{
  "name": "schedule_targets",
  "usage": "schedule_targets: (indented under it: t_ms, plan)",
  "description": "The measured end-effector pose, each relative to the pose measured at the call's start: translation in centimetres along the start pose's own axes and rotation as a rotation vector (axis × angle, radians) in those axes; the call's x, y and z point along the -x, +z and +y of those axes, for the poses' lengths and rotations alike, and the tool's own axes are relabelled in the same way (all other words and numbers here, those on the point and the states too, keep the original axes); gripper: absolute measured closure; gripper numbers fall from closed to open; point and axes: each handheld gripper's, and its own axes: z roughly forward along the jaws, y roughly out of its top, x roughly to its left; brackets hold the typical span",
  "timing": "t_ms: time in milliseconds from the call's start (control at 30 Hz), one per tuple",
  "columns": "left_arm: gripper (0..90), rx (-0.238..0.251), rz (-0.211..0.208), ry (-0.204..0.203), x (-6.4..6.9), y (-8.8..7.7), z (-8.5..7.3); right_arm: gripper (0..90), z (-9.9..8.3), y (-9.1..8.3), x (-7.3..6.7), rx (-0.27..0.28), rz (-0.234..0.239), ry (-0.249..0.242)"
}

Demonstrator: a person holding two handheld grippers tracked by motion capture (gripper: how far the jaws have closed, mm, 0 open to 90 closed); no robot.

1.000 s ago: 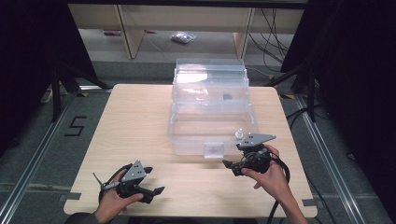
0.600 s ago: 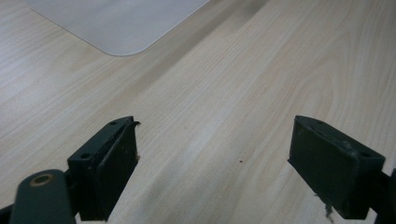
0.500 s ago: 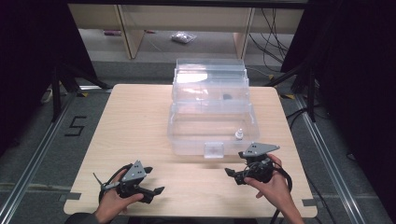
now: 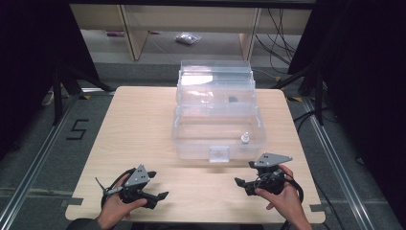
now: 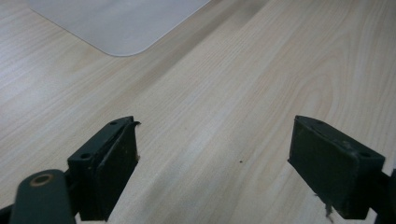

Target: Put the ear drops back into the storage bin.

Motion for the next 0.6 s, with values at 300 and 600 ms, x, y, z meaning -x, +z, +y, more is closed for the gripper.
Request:
schedule_targets:
  t_ms: [300,600]
  plan:
    - [14.9,-0.007,0.003,0.007,-0.1,0.0,0.0,20.5,-1.0,-0.2,0.2,-0.009,-0.003,0.013]
    - [14.9,0.001,-0.001,-0.003,0.0,0.0,0.0,19.5,-2.3,-0.2,0.5,-0.013,-0.01,0.027]
